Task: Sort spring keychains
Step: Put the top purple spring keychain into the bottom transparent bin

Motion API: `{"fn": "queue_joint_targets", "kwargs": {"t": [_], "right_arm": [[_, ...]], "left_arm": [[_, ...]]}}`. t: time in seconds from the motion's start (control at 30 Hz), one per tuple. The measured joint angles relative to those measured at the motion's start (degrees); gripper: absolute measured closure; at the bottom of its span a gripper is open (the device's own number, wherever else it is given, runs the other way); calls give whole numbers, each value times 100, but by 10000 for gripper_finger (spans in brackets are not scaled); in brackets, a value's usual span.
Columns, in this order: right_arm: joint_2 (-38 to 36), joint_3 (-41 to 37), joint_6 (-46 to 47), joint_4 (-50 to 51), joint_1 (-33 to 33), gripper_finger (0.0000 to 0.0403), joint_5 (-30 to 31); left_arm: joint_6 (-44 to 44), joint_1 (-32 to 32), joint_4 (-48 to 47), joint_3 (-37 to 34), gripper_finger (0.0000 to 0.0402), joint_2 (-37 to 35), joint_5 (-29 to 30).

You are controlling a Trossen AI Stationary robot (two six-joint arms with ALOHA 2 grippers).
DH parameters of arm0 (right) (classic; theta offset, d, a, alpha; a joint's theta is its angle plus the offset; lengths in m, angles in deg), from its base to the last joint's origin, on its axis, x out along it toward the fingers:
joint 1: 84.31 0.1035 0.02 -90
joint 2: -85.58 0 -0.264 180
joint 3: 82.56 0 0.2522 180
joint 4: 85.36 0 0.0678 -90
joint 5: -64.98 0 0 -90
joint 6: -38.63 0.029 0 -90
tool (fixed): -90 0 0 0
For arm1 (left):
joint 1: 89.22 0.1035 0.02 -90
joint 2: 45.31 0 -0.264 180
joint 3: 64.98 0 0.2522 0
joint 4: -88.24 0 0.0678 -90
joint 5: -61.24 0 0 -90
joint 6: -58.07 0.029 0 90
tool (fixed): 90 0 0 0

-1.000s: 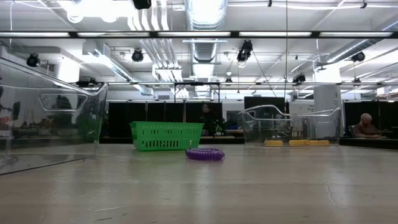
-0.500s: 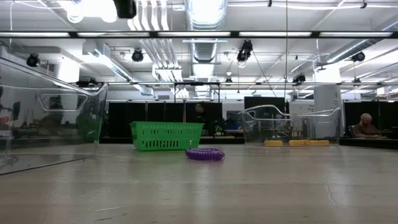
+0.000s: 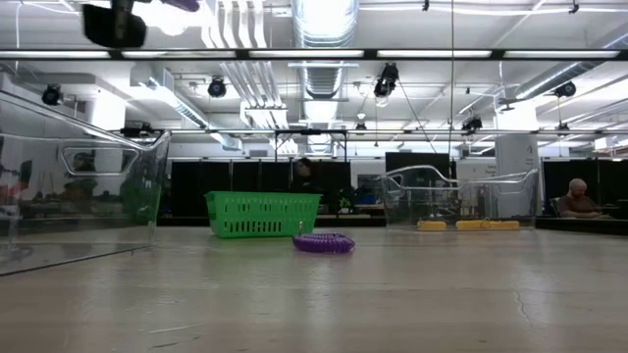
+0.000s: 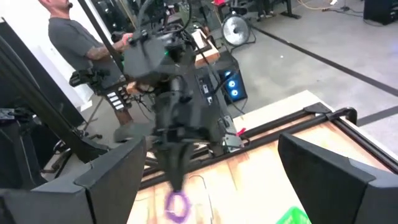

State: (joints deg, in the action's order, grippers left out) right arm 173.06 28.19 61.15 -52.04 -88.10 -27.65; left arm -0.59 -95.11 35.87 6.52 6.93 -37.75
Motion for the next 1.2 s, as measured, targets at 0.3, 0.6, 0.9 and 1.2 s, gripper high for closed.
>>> {"fn": "queue_joint_targets", "kwargs": {"t": [0.3, 0.6, 0.9, 1.2], "right_arm": [[0, -30, 0, -1, 2, 44, 0], [47, -88, -1, 7, 2, 44, 19], [76, -92, 70, 24, 2, 44, 26], [74, -93, 254, 239, 2, 44, 26]], "left_arm": [[-254, -939, -1243, 0, 401, 343, -393], [175, -1117, -1602, 0, 401, 1161, -595], [533, -1110, -1806, 0, 381, 2071, -699], [620, -1110, -1821, -2, 272, 2347, -849]]}}
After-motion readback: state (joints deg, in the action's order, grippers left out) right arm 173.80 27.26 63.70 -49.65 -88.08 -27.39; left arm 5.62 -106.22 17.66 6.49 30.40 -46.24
